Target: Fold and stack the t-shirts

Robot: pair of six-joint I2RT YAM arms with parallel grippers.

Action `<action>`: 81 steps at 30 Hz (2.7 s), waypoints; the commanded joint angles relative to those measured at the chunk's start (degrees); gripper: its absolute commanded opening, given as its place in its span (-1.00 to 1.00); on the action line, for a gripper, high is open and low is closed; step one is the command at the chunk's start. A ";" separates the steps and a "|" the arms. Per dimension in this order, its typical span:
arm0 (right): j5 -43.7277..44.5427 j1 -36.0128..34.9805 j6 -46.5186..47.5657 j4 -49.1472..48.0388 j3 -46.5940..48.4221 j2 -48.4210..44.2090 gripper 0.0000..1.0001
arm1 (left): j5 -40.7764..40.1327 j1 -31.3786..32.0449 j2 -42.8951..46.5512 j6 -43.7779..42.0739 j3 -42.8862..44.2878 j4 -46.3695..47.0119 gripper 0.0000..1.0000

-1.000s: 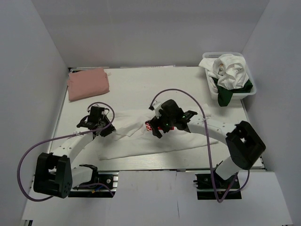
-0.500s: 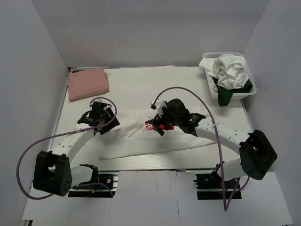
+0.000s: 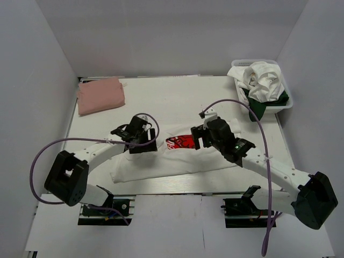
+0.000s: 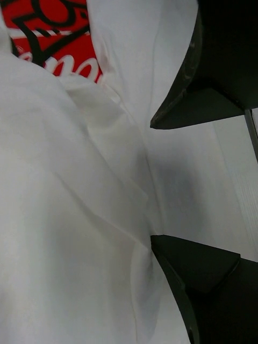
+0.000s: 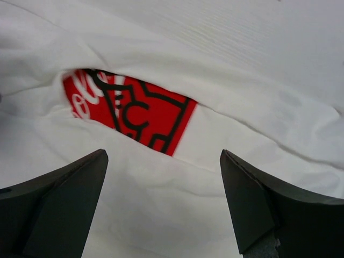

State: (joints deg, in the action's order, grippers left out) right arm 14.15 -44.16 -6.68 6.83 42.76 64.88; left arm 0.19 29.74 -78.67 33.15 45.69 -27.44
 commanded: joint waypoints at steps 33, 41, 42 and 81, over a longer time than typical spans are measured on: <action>3.95 9.27 -10.20 4.42 -1.81 0.42 0.81 | -15.48 10.08 -14.93 -2.91 15.56 -10.18 -1.00; 2.90 9.71 -10.55 5.65 -1.45 -0.02 0.81 | -2.92 11.13 -11.41 -3.53 18.38 -12.90 -1.00; 2.81 9.62 -10.64 5.56 -1.45 -0.02 0.81 | -1.78 11.74 -11.41 -2.83 18.38 -13.42 -1.00; -0.41 22.63 -21.71 -2.59 16.83 35.92 0.81 | -8.10 -2.40 -16.23 19.86 13.99 -9.93 1.00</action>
State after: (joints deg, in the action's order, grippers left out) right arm 17.15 -22.85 -28.10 9.78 58.24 99.20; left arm -10.66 28.03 -92.86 52.03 60.34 -43.53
